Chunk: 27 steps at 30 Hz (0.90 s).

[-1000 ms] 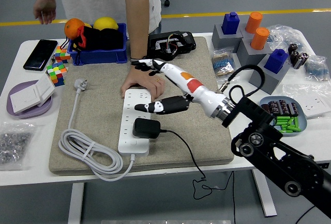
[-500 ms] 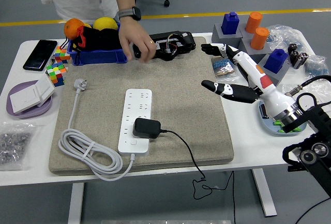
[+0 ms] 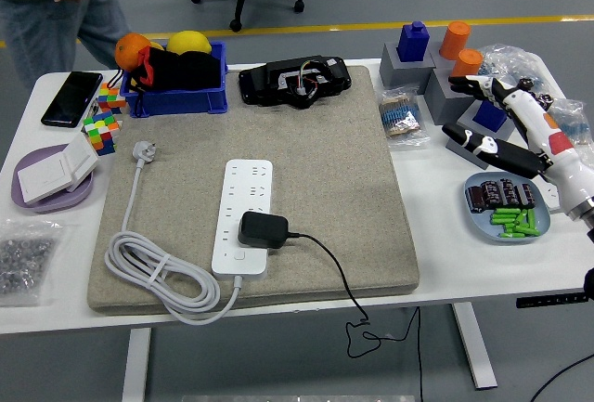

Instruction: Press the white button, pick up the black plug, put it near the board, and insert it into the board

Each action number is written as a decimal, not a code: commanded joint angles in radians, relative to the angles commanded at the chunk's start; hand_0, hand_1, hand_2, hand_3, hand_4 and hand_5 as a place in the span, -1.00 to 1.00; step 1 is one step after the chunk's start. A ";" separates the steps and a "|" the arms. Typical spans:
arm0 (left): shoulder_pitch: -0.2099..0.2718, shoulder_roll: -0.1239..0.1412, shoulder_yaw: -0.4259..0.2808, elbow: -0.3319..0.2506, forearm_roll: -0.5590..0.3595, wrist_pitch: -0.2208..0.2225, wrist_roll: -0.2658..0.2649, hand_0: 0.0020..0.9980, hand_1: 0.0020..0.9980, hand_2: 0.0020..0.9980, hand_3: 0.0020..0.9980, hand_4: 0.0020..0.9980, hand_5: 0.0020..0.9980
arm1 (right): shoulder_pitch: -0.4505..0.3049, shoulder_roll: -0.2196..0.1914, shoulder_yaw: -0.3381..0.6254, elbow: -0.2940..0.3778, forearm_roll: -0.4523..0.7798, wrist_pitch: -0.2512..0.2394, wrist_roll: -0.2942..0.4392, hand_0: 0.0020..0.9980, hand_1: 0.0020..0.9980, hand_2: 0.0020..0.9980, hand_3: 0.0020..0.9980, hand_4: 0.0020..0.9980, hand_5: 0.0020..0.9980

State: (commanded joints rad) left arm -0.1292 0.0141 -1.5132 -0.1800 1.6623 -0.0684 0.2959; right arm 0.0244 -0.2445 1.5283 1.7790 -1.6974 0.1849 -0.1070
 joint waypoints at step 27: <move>0.074 0.042 -0.175 0.000 0.178 -0.016 0.020 0.31 0.28 0.27 0.35 0.05 -0.82 | -0.072 0.133 0.183 0.000 -0.001 0.260 -0.538 0.88 0.82 0.80 0.81 0.88 0.57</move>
State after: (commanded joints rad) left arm -0.0555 0.0562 -1.6887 -0.1800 1.8399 -0.0841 0.3157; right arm -0.0480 -0.1119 1.7108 1.7790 -1.6987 0.4449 -0.6454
